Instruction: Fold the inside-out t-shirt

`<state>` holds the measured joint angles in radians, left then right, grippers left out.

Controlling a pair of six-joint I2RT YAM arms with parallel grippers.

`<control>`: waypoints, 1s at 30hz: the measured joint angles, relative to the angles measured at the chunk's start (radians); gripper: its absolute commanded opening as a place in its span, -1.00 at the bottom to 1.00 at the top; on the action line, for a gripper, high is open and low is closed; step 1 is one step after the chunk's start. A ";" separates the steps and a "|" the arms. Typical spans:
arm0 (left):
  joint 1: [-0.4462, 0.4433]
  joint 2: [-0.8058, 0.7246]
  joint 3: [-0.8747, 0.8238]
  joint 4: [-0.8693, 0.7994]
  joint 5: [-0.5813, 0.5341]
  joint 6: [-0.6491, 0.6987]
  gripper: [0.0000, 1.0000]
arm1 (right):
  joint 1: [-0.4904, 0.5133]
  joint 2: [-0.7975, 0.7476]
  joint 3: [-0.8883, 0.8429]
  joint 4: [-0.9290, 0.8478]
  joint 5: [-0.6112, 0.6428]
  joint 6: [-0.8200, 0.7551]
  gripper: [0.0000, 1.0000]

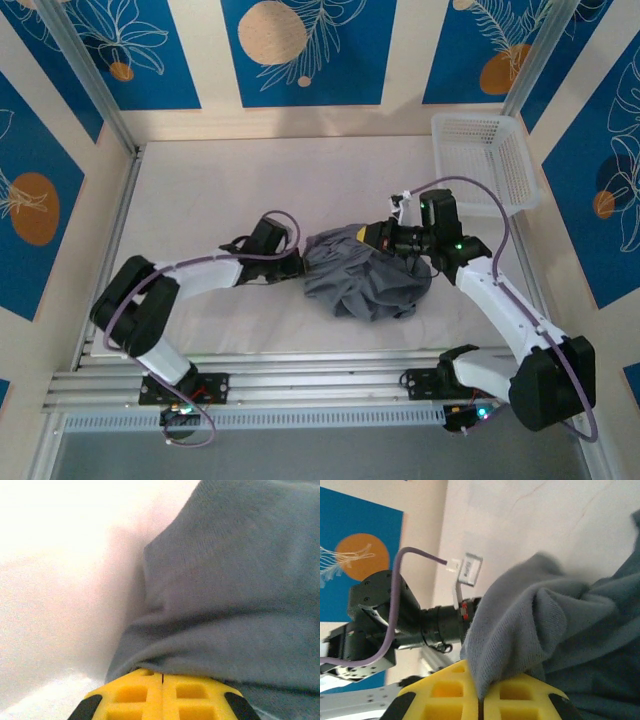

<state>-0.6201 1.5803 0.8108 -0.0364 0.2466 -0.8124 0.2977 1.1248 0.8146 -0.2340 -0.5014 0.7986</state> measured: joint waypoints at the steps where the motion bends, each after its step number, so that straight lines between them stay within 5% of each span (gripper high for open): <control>1: 0.006 -0.016 -0.010 0.011 0.005 0.010 -0.24 | -0.003 0.005 -0.012 0.026 -0.024 0.024 -1.00; 4: 0.011 -0.108 -0.064 0.051 0.019 0.056 0.07 | -0.003 0.021 -0.036 0.124 -0.100 0.087 -1.00; 10: -0.019 -0.277 -0.073 0.086 0.047 0.139 0.23 | 0.005 0.041 -0.039 0.232 -0.163 0.134 -1.00; 18: -0.026 -0.073 0.019 0.201 0.202 0.021 0.37 | 0.037 0.052 -0.038 0.249 -0.176 0.137 -1.00; 20: -0.029 -0.019 0.021 0.226 0.243 -0.008 0.22 | 0.039 0.052 -0.037 0.245 -0.170 0.137 -1.00; 24: -0.037 0.033 0.016 0.288 0.314 -0.077 -1.00 | 0.037 0.052 -0.037 0.238 -0.143 0.133 -1.00; 30: 0.029 0.012 -0.024 0.488 0.394 -0.247 -1.00 | 0.035 0.048 -0.060 0.247 -0.075 0.121 -0.94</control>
<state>-0.5907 1.5925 0.7864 0.4515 0.6407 -1.0595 0.3325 1.1728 0.7547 0.0132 -0.5762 0.9192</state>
